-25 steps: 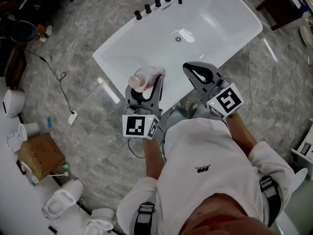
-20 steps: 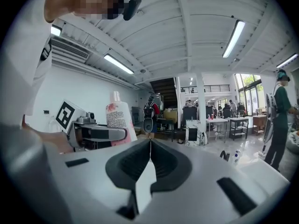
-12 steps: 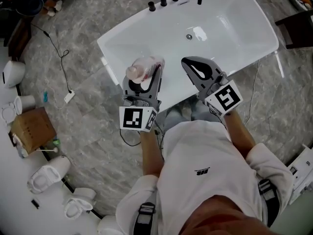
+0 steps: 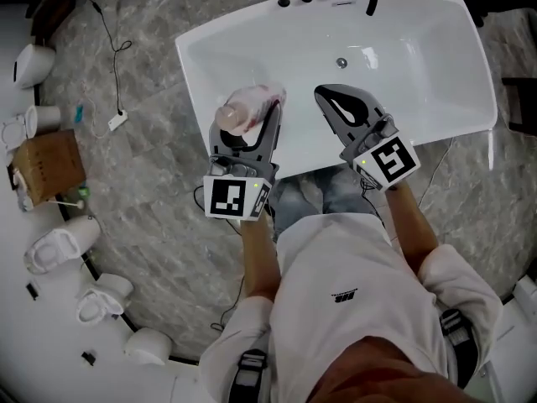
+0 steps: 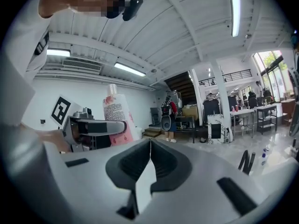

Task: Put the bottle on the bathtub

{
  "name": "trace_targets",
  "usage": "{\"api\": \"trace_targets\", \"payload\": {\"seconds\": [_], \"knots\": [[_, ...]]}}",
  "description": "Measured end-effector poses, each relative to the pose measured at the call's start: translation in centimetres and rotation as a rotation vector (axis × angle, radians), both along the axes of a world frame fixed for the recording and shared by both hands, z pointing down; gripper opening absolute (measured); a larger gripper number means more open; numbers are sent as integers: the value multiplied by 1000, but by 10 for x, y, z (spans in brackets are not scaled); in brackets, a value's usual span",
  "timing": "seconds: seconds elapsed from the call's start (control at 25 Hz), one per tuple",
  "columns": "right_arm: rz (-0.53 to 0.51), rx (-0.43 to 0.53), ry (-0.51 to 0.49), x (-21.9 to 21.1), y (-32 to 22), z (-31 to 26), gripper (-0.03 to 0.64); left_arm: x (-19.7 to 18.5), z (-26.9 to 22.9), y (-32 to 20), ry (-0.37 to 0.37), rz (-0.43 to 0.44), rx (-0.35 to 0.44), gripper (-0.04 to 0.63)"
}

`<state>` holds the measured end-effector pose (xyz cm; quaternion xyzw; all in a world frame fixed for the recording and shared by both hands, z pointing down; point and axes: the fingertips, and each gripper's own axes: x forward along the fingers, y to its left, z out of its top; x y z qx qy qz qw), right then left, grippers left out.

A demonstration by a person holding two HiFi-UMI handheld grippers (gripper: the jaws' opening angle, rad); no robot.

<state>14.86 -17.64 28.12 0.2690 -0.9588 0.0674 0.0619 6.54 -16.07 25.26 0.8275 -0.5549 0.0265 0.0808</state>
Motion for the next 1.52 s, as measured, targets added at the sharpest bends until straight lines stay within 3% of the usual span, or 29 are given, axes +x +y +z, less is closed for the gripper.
{"api": "trace_targets", "payload": {"seconds": [0.36,0.72,0.92,1.52], "knots": [[-50,6,-15,2,-13,7,-5,-6,10,0,-13,-89,-1,221],[-38,9,-20,-7,-23,26,-5,-18,35,-8,-25,-94,-3,221],[-32,-9,-7,-30,-64,53,-5,-40,69,-49,-5,-99,-31,221],[0,-47,16,-76,-107,120,-5,-86,142,-94,2,-94,-60,221]]}}
